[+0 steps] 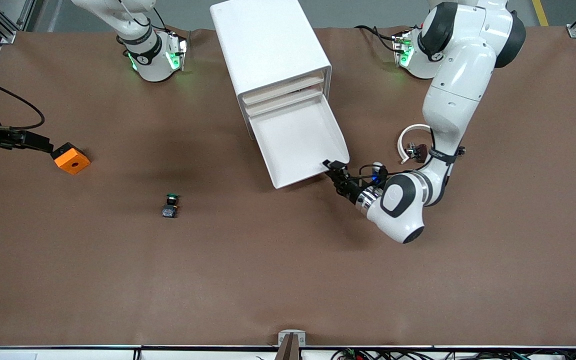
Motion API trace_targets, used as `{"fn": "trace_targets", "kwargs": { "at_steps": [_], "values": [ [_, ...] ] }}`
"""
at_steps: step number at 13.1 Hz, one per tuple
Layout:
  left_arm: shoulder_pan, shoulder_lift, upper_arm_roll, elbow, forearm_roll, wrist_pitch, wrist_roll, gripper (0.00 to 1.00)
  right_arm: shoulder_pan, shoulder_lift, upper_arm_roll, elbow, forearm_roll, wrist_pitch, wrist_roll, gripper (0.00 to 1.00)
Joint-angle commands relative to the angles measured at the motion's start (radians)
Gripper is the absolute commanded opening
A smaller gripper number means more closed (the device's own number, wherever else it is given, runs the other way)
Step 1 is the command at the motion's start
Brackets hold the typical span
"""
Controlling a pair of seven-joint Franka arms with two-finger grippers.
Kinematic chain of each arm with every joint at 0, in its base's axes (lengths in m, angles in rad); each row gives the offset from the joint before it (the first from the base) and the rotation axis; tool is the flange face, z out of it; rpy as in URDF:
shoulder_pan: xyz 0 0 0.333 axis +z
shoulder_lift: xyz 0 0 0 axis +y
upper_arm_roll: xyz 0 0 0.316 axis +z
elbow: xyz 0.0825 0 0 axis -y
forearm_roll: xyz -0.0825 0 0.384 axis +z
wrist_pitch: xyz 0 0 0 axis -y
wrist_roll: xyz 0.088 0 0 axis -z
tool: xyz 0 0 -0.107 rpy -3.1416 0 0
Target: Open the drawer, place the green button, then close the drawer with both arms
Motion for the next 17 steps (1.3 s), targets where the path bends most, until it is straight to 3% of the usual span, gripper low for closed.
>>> {"fn": "trace_targets", "kwargs": {
  "at_steps": [1,4,6,9,12,15,17],
  "values": [
    [-0.009,-0.018,-0.001,0.036,0.018,-0.005,0.002,1.0,0.013,-0.001,0.005,-0.082,0.052,0.125,0.021,1.0],
    [-0.01,-0.051,0.003,0.059,0.039,-0.005,0.002,1.0,0.068,0.0,0.005,-0.234,0.056,0.335,0.12,1.0],
    [-0.01,-0.097,-0.01,0.085,0.158,-0.006,0.025,1.0,0.103,0.0,0.005,-0.335,0.056,0.47,0.179,1.0],
    [0.003,-0.179,-0.04,0.088,0.242,-0.058,0.32,1.0,0.169,0.037,0.004,-0.43,0.054,0.634,0.262,1.0],
    [0.059,-0.206,-0.035,0.09,0.246,-0.083,0.453,1.0,0.215,0.141,0.004,-0.437,0.039,0.761,0.343,1.0],
    [0.106,-0.295,-0.017,0.09,0.277,-0.118,0.614,1.0,0.243,0.242,0.001,-0.434,0.017,0.898,0.382,1.0],
    [0.105,-0.363,-0.023,0.087,0.488,-0.123,0.828,1.0,0.244,0.299,0.001,-0.435,0.008,0.973,0.385,1.0]
  ]
}}
